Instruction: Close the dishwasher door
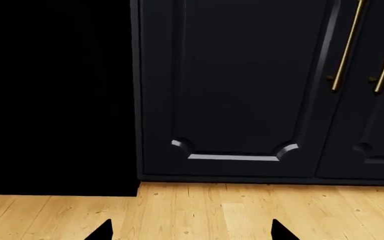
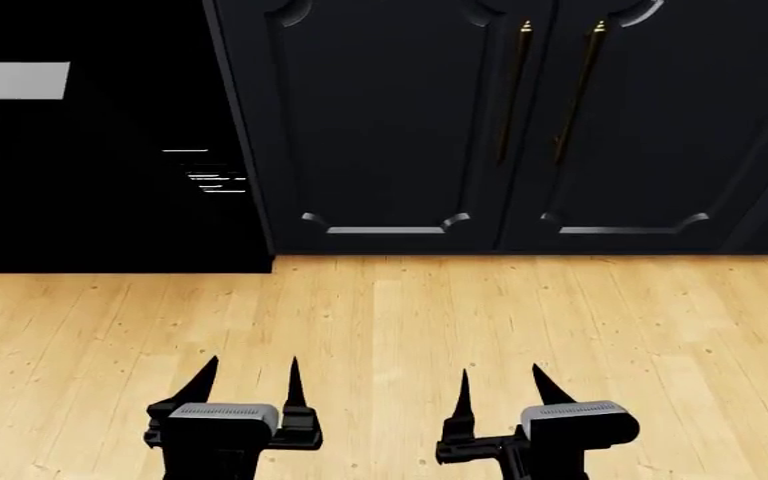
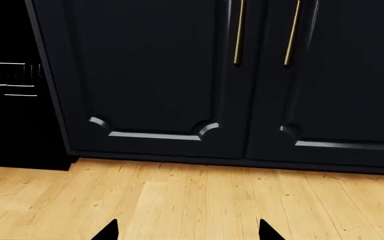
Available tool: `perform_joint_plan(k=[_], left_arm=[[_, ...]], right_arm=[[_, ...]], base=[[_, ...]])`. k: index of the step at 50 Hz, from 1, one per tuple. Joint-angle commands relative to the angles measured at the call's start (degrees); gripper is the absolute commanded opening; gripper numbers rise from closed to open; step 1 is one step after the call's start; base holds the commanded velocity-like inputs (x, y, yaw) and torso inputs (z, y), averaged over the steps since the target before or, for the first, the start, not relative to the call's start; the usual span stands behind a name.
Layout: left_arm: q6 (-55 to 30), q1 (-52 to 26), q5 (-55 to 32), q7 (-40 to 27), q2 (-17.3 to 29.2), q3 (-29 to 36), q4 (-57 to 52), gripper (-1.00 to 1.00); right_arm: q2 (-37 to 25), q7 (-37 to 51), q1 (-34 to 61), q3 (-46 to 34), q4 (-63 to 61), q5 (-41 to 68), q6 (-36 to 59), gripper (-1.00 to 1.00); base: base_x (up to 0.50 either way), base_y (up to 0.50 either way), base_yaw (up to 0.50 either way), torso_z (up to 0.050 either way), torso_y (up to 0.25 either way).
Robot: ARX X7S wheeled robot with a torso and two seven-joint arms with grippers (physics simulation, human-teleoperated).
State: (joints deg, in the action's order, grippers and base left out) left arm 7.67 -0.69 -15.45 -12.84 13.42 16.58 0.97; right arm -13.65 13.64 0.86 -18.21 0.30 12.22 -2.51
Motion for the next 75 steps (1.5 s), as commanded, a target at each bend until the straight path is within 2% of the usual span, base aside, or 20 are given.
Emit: perform_joint_plan(k=[1, 75], left_arm=[[0.02, -0.08, -0.16, -0.33, 0.29, 0.23, -0.08, 1.00], [0.71, -0.47, -1.16, -1.83, 1.44, 1.71, 0.22, 1.00]], right_arm=[[-0.21, 0.28, -0.02, -0.46, -0.11, 0.02, 0.04, 1.00], [-1.39, 1.70, 0.02, -2.24, -0.26, 1.12, -0.49, 1.00]], base=[[0.00, 0.50, 0.00, 0.000, 0.000], [0.00, 0.50, 0.00, 0.000, 0.000]])
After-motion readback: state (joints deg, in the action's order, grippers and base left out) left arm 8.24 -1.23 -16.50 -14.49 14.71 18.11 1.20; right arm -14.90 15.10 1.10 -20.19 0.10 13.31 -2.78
